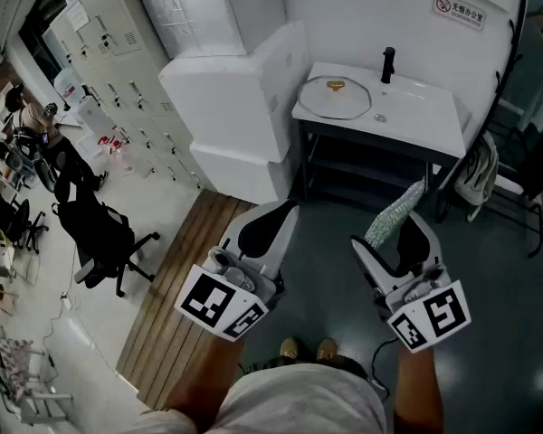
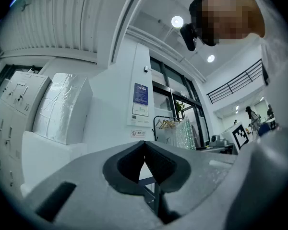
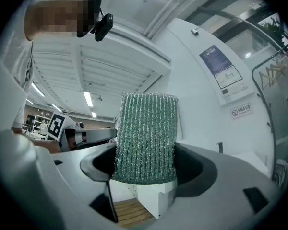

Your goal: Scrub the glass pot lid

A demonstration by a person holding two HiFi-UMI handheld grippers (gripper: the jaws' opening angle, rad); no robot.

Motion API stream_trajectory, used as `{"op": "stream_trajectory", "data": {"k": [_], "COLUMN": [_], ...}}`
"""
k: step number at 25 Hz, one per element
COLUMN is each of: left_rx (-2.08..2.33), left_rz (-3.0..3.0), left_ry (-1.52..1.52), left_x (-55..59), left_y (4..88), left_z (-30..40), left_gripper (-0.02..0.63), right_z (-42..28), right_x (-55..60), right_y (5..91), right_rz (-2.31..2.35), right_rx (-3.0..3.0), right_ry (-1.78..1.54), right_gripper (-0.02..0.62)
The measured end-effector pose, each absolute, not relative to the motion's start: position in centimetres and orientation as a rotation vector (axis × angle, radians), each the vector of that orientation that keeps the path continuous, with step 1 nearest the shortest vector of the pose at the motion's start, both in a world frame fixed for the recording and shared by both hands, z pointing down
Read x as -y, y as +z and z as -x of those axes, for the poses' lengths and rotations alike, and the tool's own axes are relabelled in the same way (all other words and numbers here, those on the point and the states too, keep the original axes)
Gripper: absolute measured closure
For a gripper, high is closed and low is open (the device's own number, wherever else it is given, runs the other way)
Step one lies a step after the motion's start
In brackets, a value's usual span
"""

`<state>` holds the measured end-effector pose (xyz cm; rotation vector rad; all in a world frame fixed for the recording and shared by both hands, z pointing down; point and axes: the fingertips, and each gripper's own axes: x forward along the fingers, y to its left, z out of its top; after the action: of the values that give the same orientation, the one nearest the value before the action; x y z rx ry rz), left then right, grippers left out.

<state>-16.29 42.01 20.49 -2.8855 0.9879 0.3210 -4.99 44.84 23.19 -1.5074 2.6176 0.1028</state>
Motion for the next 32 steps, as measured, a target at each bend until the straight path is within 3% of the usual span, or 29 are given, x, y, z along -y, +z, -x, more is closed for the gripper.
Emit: {"op": "stream_trajectory", "data": {"k": [32], "left_rx": [-1.103], "left_rz": [2.847], "left_ry": [0.303], "left_x": [-36.8], "left_y": [21.3], "left_z": [9.4], "left_gripper": [0.591], "right_z": [-4.3], "right_x": [-40.4], "right_y": [23.7], "right_rz": [1.431], "right_rx": [-2.630], "right_ry": [0.088], "right_gripper": [0.247]}}
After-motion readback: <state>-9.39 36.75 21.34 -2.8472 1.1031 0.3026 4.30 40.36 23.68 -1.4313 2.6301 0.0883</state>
